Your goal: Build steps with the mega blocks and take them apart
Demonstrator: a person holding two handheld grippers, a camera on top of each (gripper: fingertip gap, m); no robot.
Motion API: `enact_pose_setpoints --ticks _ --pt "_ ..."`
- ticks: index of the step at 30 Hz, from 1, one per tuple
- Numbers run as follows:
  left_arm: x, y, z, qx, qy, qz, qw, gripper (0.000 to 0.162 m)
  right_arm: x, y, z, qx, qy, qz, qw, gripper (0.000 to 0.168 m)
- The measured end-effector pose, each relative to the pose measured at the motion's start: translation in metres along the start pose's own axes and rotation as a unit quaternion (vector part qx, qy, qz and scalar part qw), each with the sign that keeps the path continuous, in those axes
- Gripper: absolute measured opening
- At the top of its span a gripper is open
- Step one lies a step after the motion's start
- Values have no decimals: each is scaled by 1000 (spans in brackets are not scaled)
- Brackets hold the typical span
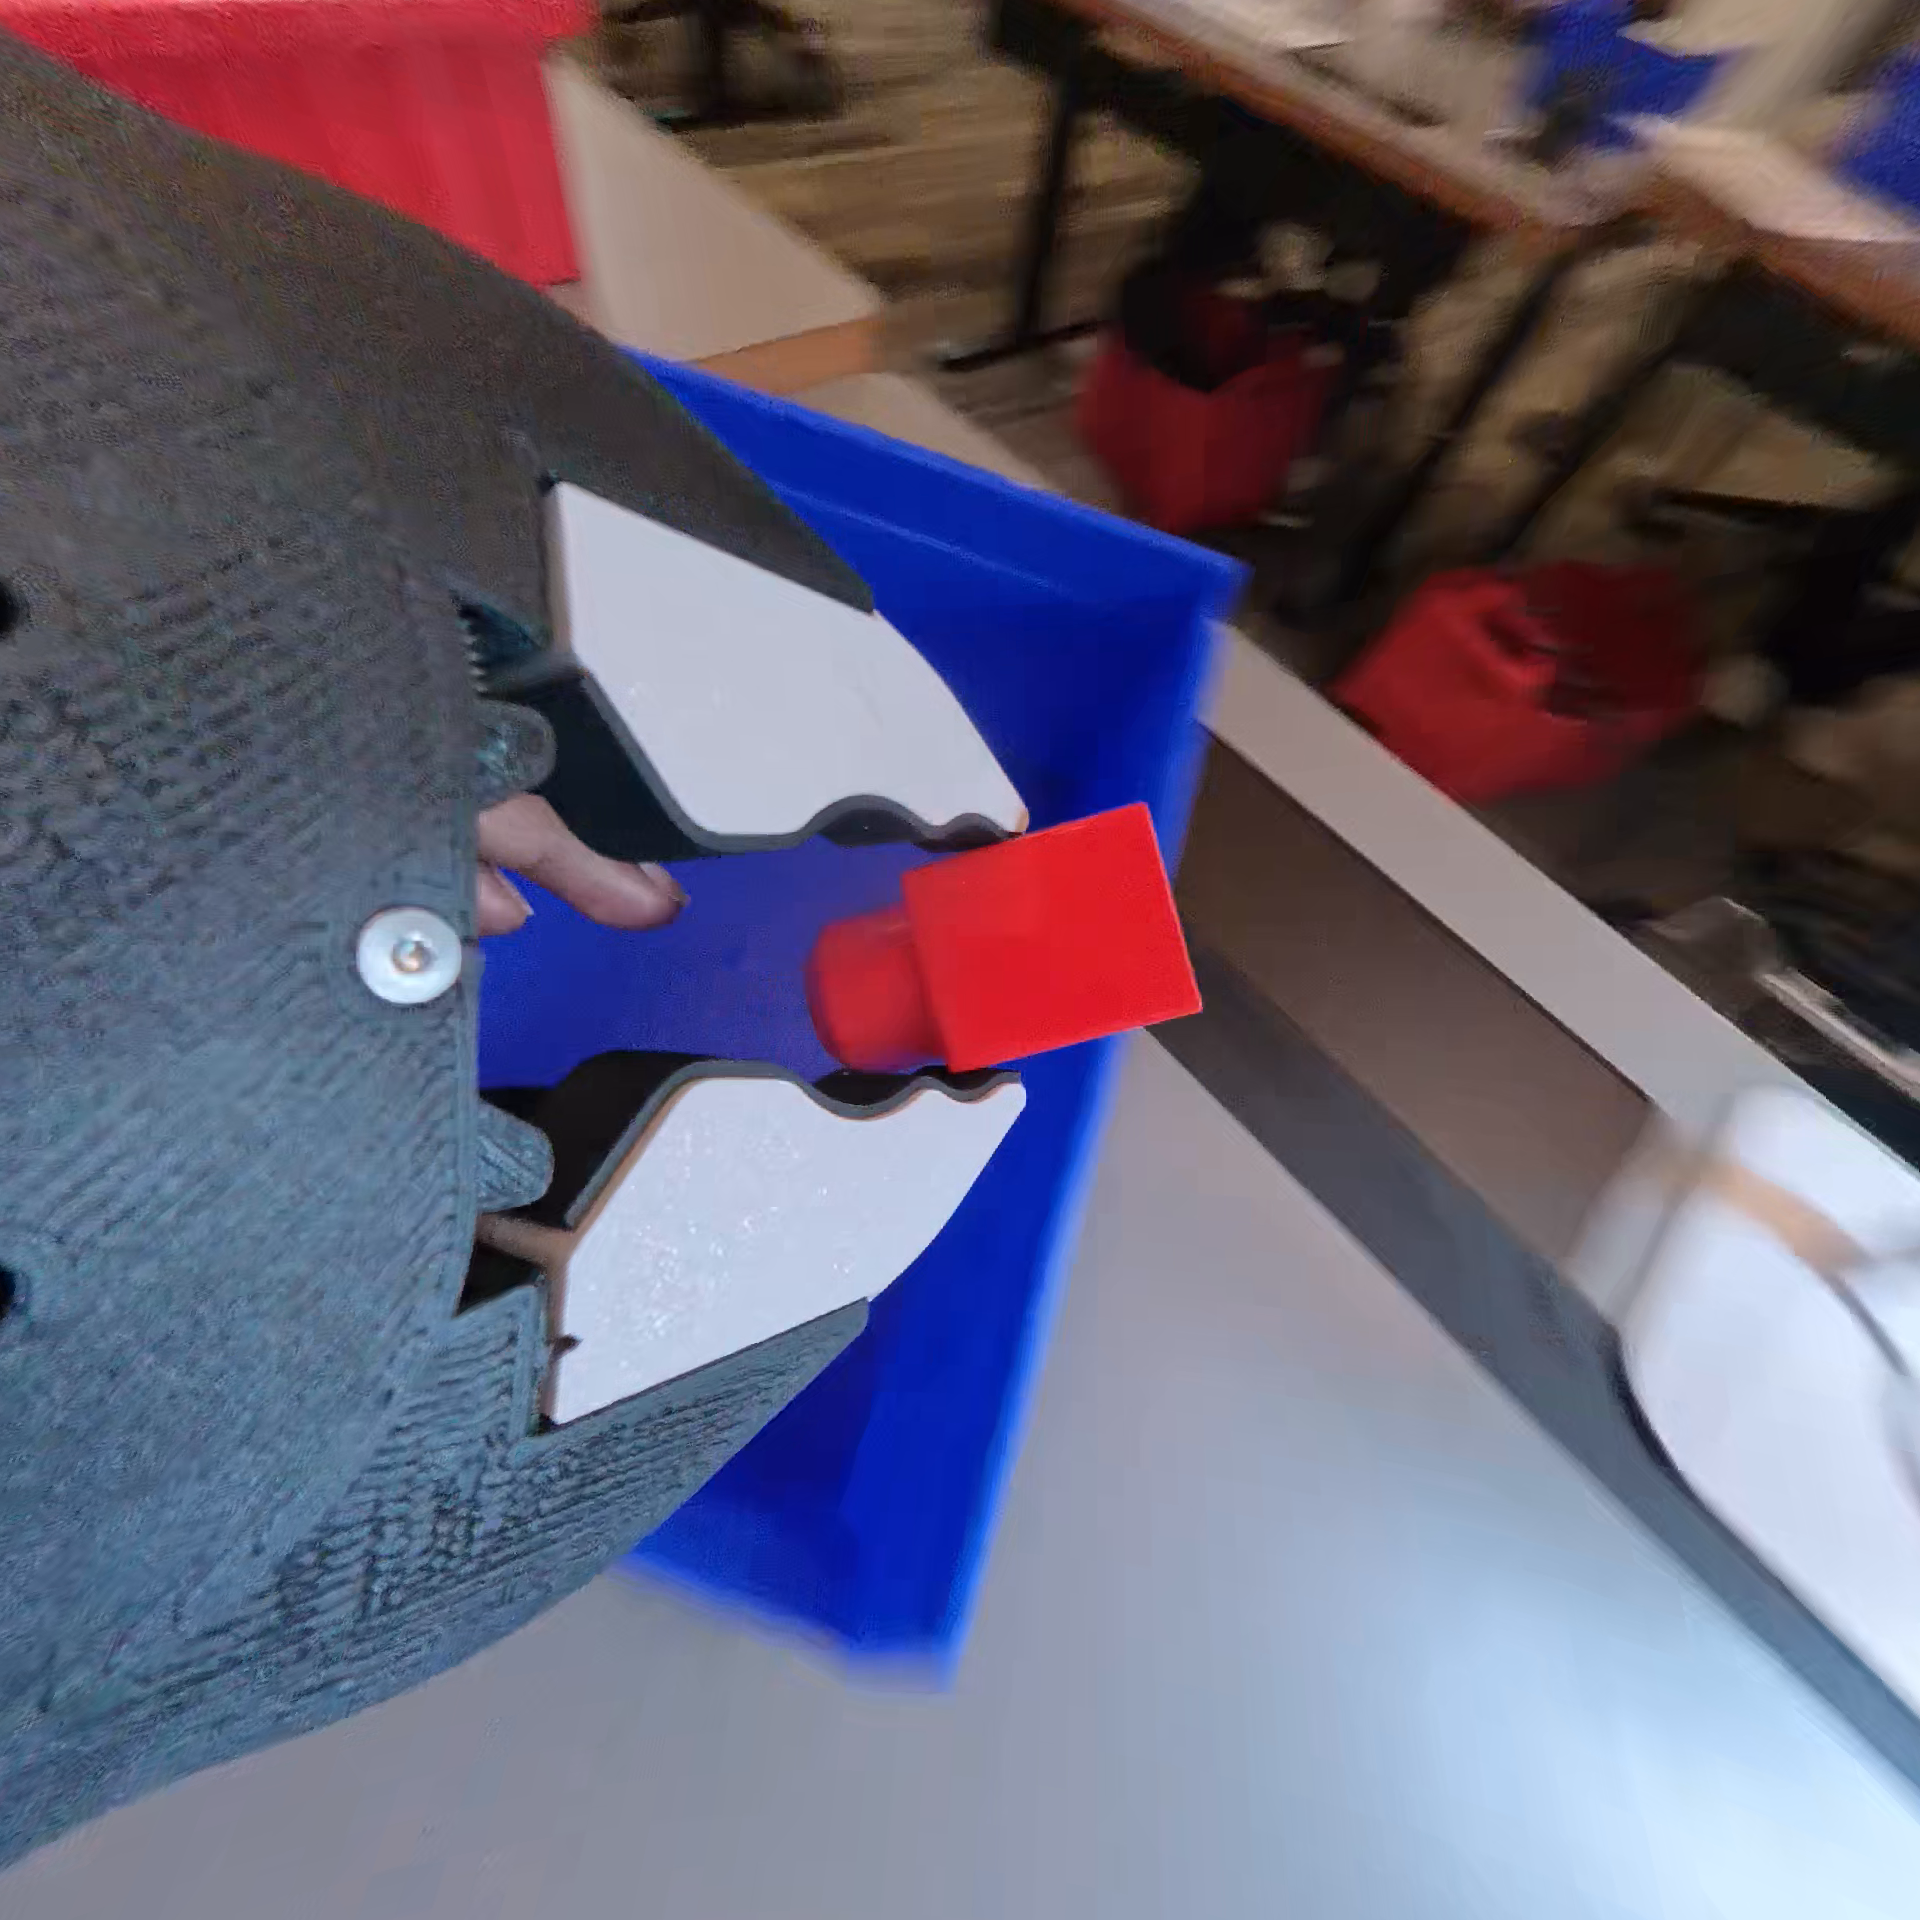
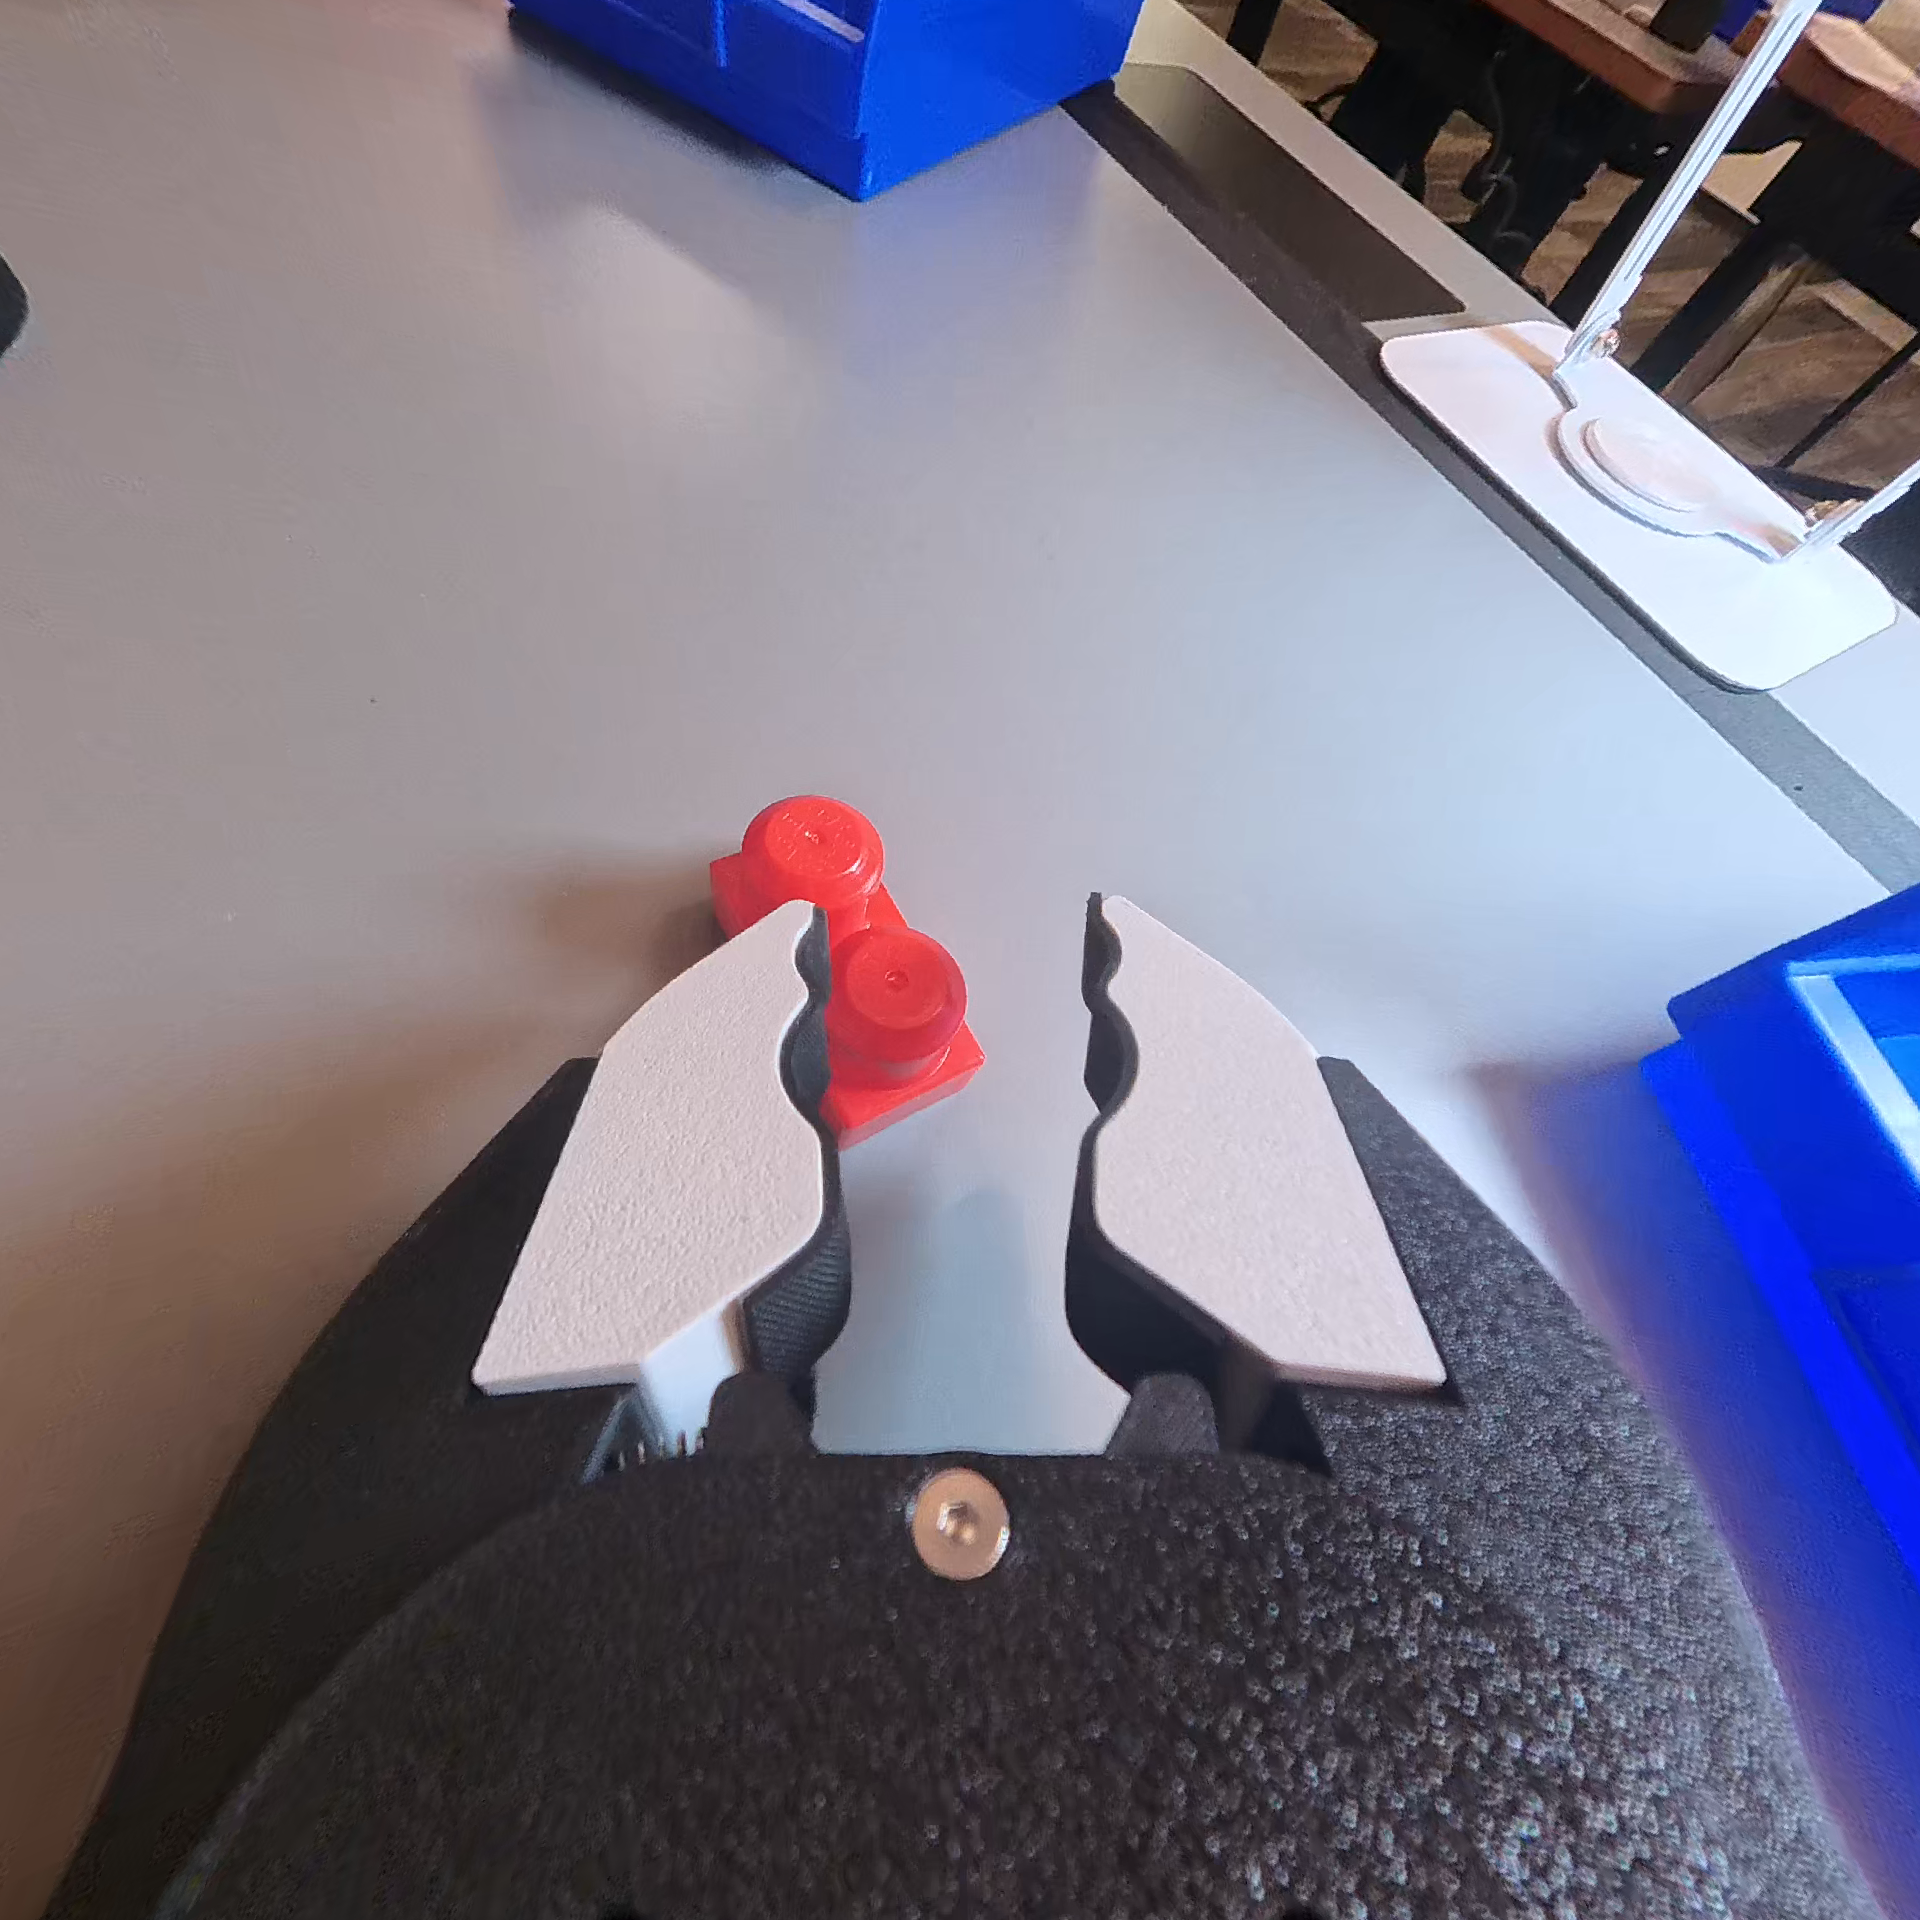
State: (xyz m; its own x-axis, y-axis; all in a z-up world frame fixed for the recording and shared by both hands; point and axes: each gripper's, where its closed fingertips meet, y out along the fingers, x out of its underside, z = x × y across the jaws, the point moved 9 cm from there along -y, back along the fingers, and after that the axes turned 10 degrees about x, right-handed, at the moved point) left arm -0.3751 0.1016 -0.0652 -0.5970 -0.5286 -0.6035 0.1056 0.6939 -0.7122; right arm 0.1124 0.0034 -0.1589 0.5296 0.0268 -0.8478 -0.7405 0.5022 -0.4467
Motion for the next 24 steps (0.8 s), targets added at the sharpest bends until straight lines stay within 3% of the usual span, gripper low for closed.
enact_pose_setpoints --ticks 3,7,9,14,18,24 --pt "-35 -25 71 113 116 65 985 40 0 1 -1 -7 3 3 1000 48" --pt "-45 -23 178 308 215 42 926 40 -2 1 -7 -18 0 7 1000 50" --pt "-44 -13 221 368 247 27 896 40 -2 2 -11 -25 -11 -1 1000 52" --pt "-49 12 283 419 297 29 858 41 0 5 -15 -35 -47 -26 998 52" --pt "-55 19 298 413 295 54 860 42 0 7 -11 -50 -66 -51 995 51" --pt "-54 -1 297 404 215 152 876 49 -3 9 -10 -68 -82 -65 992 51"
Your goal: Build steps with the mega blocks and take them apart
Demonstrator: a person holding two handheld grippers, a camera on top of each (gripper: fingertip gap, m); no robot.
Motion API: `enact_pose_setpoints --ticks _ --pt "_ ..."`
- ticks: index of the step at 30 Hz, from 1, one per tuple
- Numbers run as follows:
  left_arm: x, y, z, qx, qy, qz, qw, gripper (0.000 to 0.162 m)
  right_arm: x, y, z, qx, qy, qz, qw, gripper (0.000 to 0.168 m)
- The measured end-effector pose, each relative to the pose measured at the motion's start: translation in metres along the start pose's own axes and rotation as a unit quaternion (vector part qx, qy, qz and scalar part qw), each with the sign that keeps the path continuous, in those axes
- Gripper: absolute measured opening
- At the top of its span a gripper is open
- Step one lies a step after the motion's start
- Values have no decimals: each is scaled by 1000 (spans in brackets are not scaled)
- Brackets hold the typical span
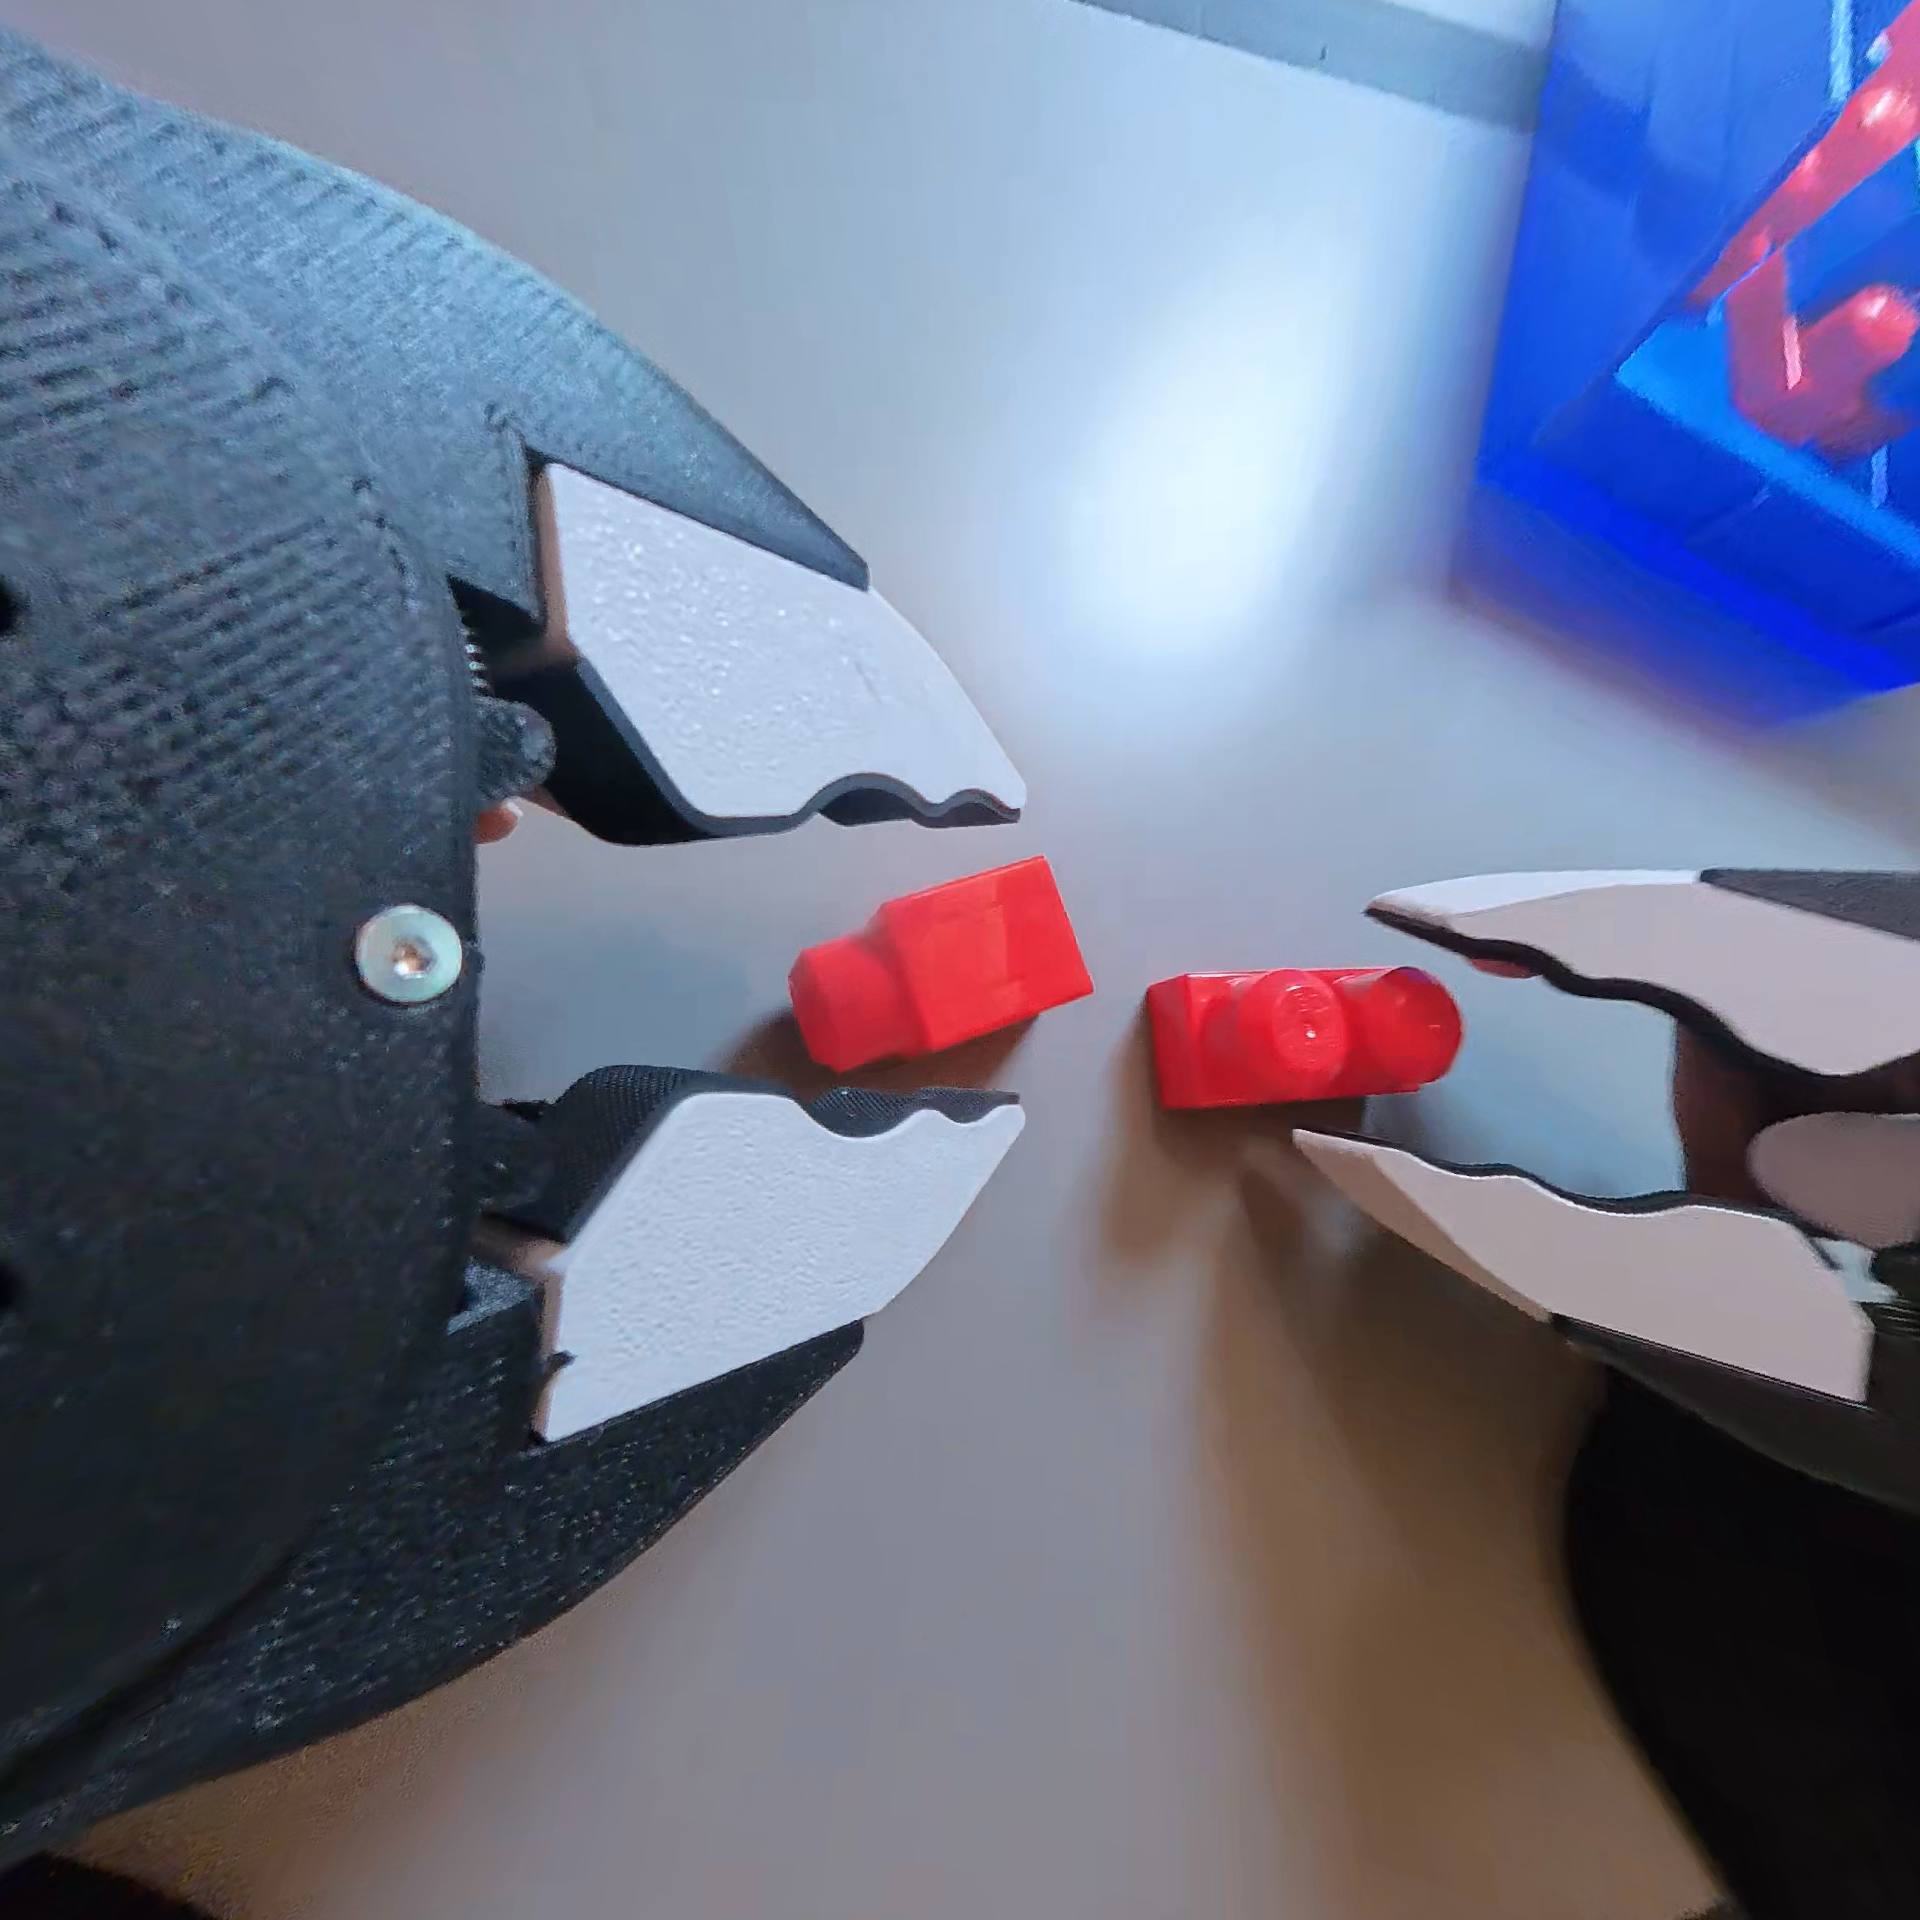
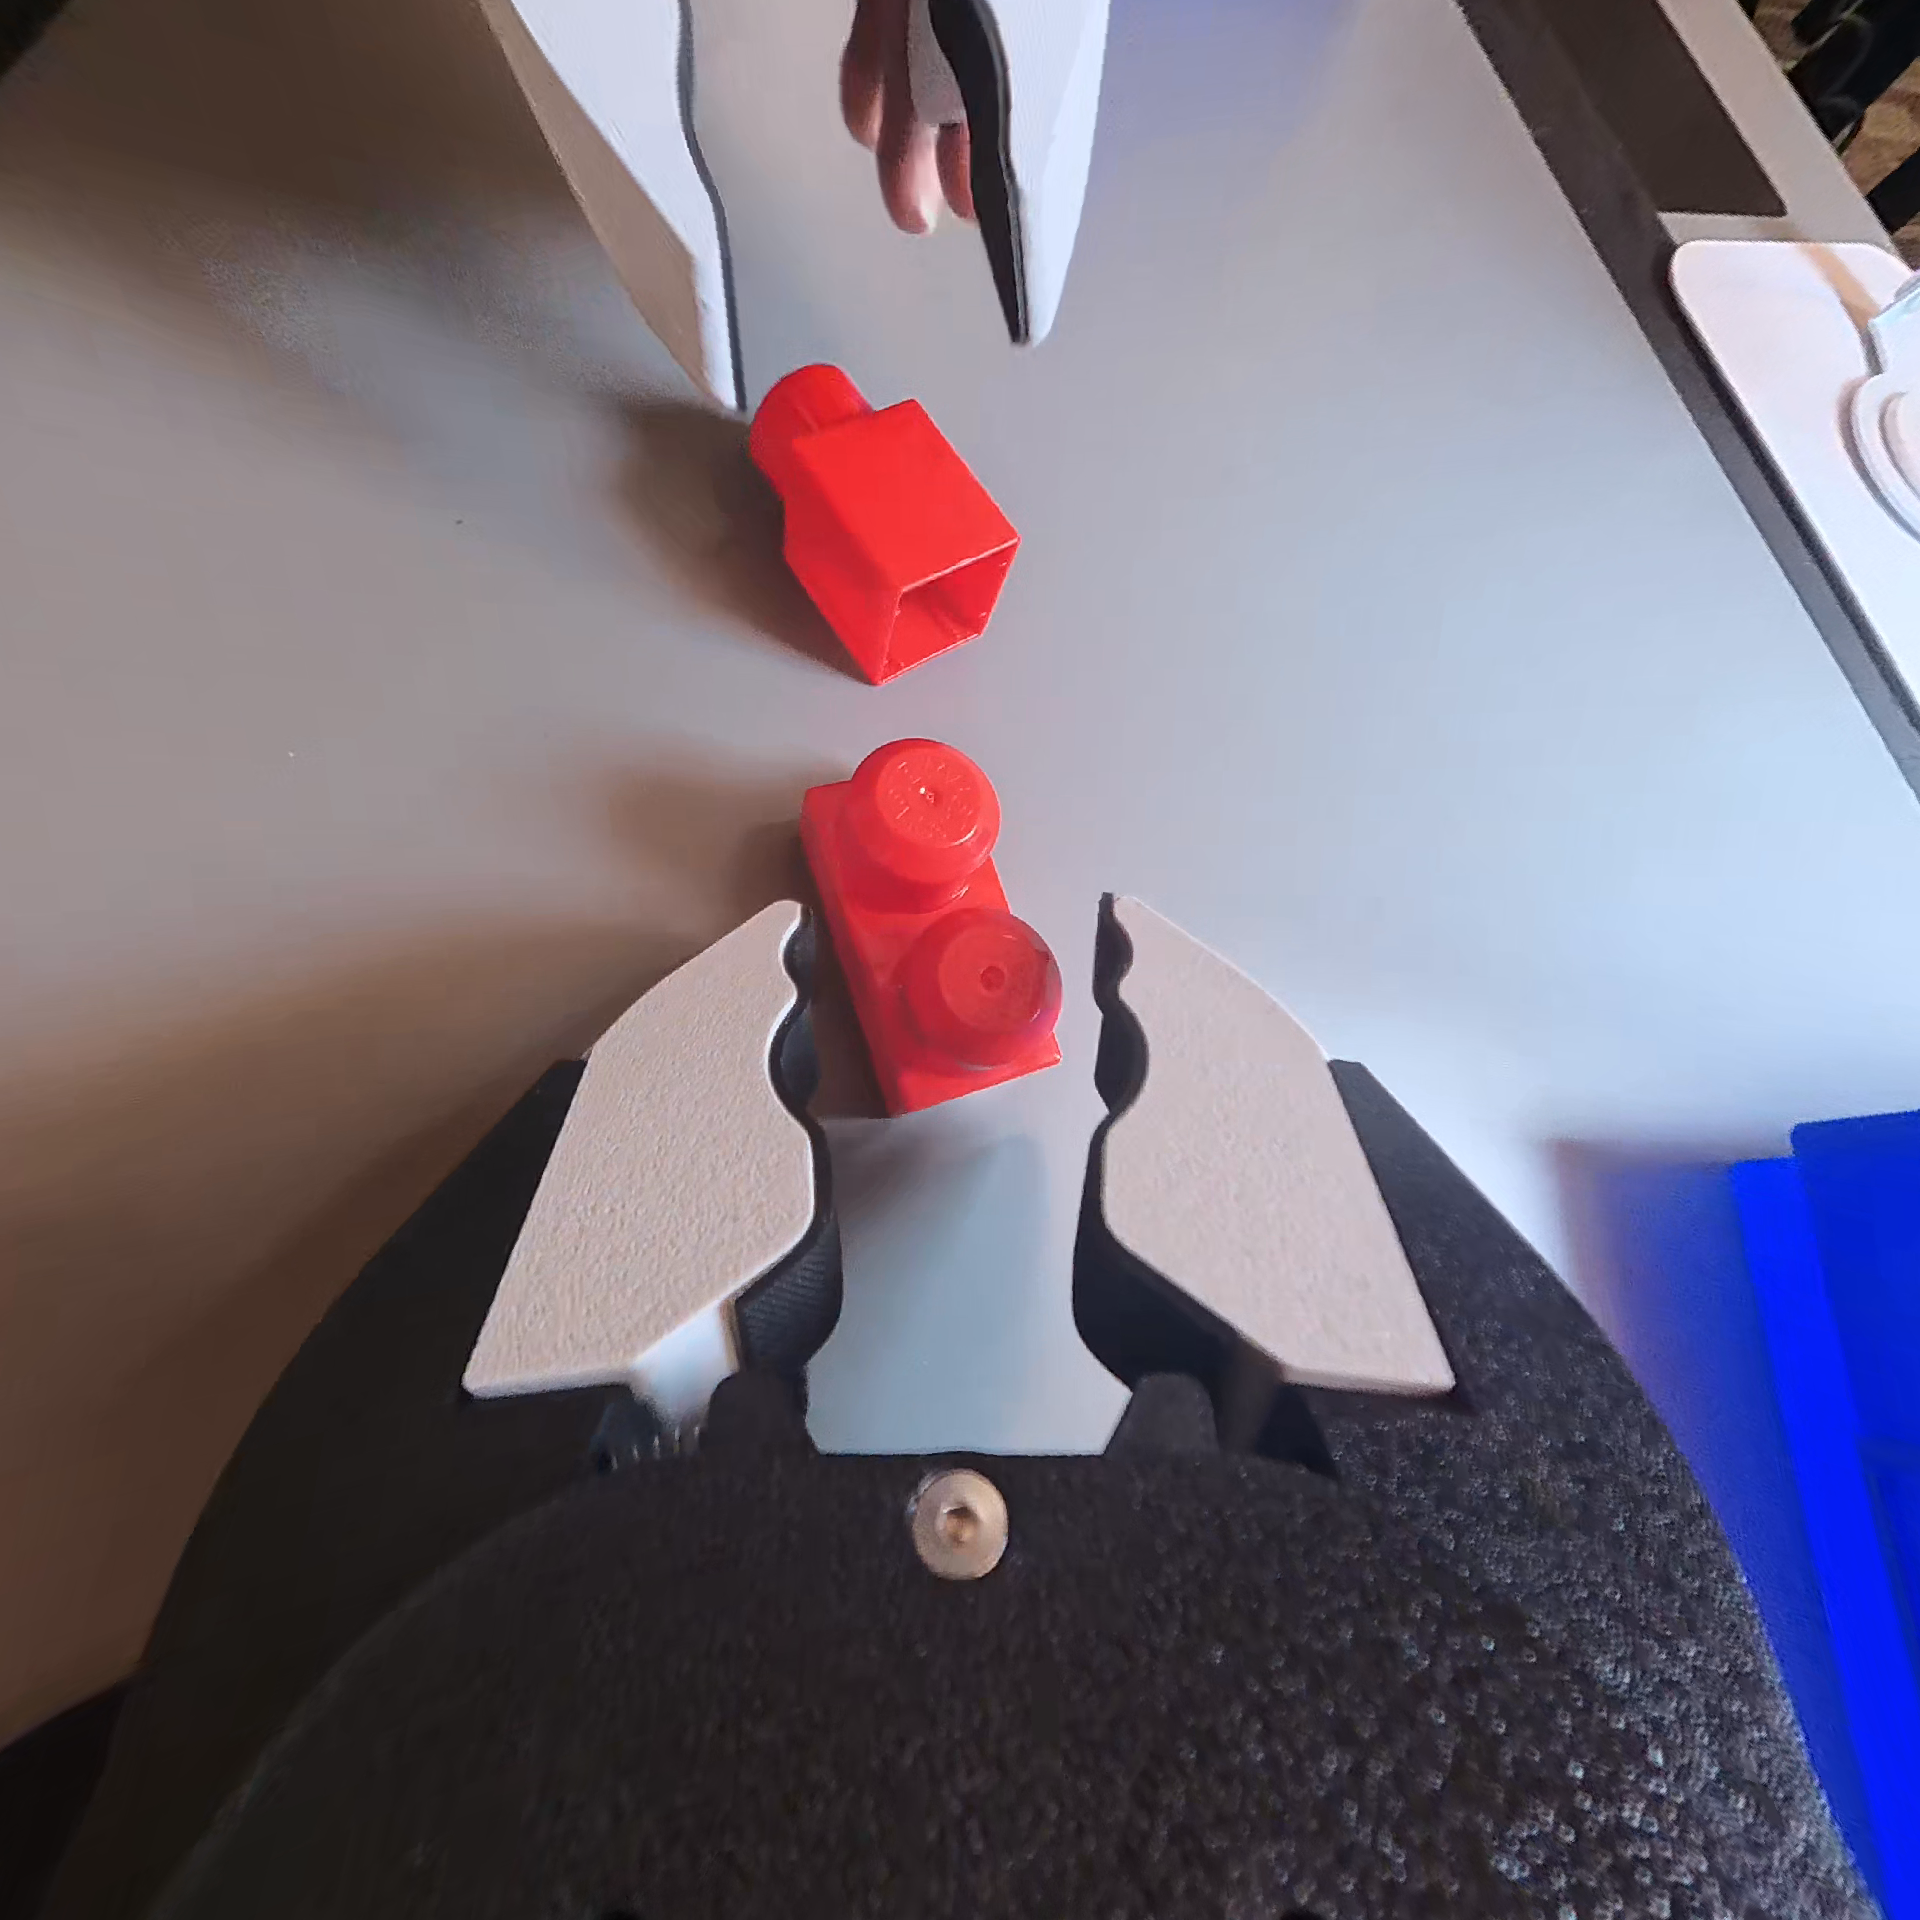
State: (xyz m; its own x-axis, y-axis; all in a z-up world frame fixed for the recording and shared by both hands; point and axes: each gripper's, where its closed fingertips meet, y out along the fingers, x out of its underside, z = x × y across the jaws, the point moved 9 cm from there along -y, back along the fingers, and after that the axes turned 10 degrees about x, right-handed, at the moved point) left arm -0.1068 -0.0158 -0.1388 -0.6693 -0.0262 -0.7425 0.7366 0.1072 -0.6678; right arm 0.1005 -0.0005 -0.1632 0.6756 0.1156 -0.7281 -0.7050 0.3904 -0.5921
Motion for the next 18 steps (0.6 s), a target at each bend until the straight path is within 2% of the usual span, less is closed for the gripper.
enact_pose_setpoints --ticks 7,14,18 --pt "7 -3 29 -78 -41 79 993 46 4 7 -2 -12 -4 -20 1000 53" --pt "6 6 55 -34 -95 125 987 46 9 11 -6 -14 11 -25 1000 50" --pt "11 12 54 -35 -111 133 984 46 8 10 -8 -5 6 -27 1000 38"
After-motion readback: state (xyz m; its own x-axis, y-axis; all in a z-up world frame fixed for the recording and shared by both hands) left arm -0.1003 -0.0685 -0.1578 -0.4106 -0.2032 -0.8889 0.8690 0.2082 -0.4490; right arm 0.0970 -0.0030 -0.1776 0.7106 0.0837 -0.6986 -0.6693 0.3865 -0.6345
